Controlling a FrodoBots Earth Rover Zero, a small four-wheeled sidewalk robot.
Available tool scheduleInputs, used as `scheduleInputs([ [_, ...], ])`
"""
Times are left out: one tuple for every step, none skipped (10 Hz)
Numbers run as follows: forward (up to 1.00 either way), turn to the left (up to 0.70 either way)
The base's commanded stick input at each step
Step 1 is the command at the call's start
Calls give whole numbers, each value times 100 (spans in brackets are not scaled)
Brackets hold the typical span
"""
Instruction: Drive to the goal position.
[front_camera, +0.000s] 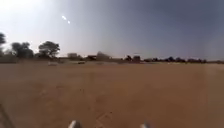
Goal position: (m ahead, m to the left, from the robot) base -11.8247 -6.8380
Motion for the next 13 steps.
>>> scheduleInputs([
  [70, 0],
  [70, 0],
  [70, 0],
  [70, 0],
  [70, 0],
  [70, 0],
  [70, 0],
  [70, 0],
  [70, 0],
  [70, 0],
  [70, 0],
  [70, 0],
  [70, 0],
])
